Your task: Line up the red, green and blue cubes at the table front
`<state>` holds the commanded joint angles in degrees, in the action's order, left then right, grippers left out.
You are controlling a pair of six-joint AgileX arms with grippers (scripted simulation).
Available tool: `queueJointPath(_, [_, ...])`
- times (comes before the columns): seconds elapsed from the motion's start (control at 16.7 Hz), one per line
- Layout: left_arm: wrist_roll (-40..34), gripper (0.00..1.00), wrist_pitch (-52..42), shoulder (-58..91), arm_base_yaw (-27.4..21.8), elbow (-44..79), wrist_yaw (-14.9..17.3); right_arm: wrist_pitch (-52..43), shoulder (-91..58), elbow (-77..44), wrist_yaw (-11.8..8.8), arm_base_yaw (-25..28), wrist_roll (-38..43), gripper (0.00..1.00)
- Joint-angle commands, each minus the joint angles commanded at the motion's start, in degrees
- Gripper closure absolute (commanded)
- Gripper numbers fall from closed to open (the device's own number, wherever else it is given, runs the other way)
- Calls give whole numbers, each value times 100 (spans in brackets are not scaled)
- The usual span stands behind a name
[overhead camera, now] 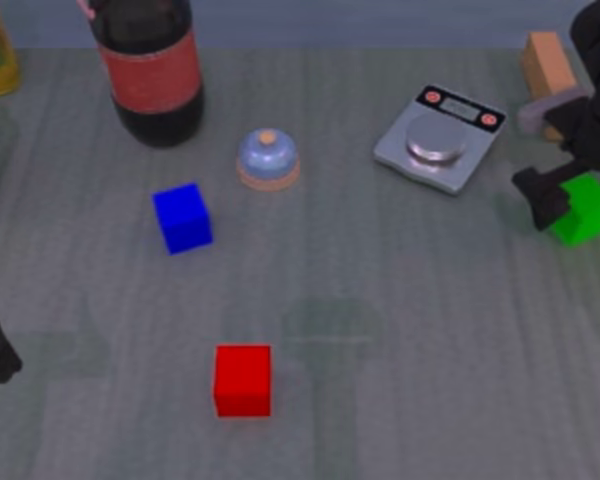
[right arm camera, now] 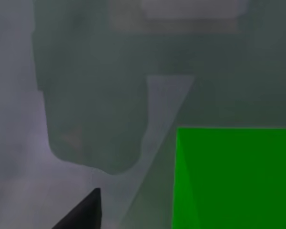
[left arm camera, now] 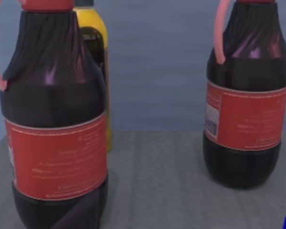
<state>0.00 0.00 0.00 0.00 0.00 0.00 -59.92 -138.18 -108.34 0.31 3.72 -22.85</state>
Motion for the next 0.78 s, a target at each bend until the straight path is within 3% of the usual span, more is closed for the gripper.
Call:
queueJointPath(0.42, [0,0,0,0,0,0,0,391,-123,291,1,1,2,0])
queueJointPath(0.78, [0,0,0,0,0,0,0,391,-123,291,1,1,2,45])
